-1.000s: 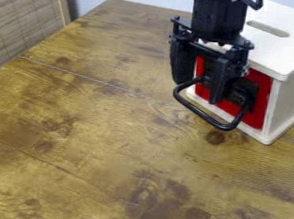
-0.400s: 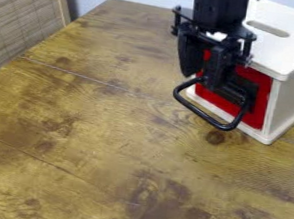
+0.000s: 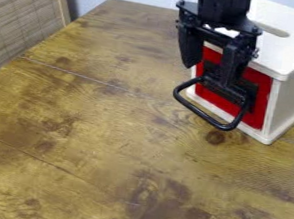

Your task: Close the drawer

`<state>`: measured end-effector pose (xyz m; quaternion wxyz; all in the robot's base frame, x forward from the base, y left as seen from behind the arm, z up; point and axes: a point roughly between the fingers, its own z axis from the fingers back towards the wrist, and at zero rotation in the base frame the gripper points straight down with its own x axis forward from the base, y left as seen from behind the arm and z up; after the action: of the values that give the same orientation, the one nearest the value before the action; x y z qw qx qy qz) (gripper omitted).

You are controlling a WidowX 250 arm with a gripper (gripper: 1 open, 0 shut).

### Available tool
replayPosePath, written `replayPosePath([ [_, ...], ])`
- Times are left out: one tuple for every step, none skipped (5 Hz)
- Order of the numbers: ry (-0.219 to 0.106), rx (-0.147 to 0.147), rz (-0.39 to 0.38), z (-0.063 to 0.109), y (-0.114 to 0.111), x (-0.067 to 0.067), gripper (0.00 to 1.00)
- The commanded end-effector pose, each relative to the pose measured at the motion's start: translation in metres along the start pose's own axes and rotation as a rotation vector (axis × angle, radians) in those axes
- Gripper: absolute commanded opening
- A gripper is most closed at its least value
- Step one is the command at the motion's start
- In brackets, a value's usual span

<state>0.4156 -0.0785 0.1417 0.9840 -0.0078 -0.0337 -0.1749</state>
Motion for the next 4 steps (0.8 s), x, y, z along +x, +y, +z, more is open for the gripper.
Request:
replayPosePath([
  [-0.074,0.014,0.007,0.015,0.001,0.005,1.0],
  [-0.086,0.027,0.085,0.015,0.006,0.001,1.0],
  [-0.098,0.043,0.156,0.024,0.012,-0.001,1.0],
  [-0.106,0.058,0.218,0.032,0.015,-0.005,1.0],
])
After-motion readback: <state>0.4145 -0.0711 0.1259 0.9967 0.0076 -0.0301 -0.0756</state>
